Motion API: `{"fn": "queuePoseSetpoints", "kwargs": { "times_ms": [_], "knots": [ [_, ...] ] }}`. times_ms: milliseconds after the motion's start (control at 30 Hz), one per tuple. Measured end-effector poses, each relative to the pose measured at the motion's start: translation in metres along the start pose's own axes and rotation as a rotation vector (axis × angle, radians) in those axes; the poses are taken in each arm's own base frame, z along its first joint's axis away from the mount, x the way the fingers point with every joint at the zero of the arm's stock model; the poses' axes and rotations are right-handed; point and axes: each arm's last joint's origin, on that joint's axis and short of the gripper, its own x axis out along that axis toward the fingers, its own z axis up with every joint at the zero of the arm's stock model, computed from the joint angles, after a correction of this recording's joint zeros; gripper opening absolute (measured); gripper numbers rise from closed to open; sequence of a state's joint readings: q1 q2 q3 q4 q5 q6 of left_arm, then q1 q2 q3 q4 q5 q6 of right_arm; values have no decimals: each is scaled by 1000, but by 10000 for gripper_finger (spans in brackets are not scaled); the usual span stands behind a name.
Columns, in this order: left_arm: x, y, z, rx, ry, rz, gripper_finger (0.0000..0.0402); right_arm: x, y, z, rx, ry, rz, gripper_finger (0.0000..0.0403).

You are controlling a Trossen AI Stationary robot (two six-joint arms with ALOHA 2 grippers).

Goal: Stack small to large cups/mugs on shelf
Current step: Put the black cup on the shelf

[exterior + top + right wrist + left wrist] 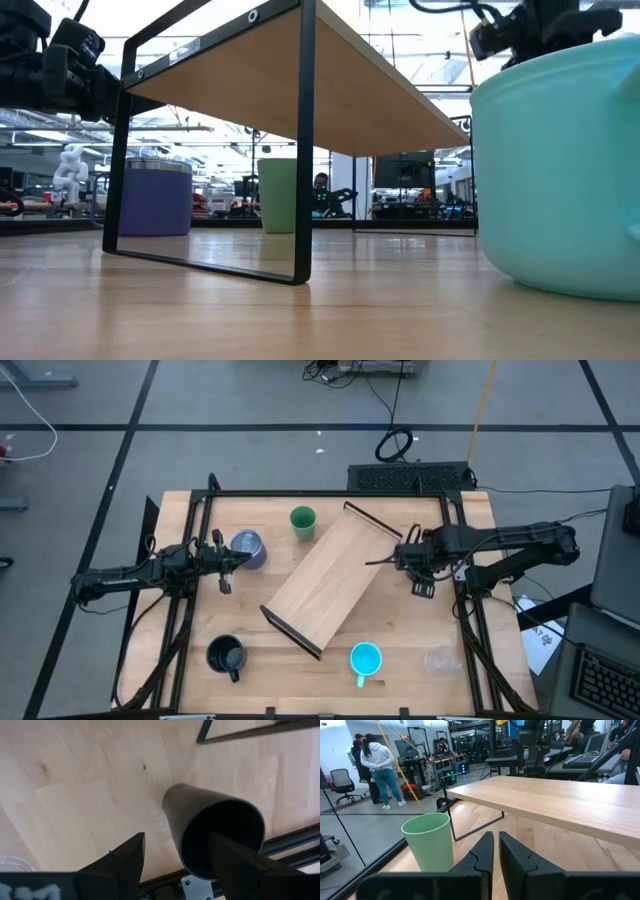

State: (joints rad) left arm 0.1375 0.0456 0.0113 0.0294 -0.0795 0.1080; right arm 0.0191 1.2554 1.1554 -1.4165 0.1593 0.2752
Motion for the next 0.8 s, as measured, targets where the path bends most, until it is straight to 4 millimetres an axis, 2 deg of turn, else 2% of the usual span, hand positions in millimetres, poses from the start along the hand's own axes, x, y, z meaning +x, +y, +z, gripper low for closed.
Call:
{"fn": "queuePoseSetpoints", "kwargs": {
  "times_ms": [233, 400, 800],
  "knots": [
    [0, 0, 0, 0, 0, 0, 31, 13, -4, -2, 29, 45, -10, 209],
    [0, 0, 0, -1, 0, 0, 31, 22, -5, -3, 29, 54, -10, 193],
    [0, 0, 0, -7, 0, 0, 31, 27, -4, -3, 21, 55, -9, 171]
  ]
}}
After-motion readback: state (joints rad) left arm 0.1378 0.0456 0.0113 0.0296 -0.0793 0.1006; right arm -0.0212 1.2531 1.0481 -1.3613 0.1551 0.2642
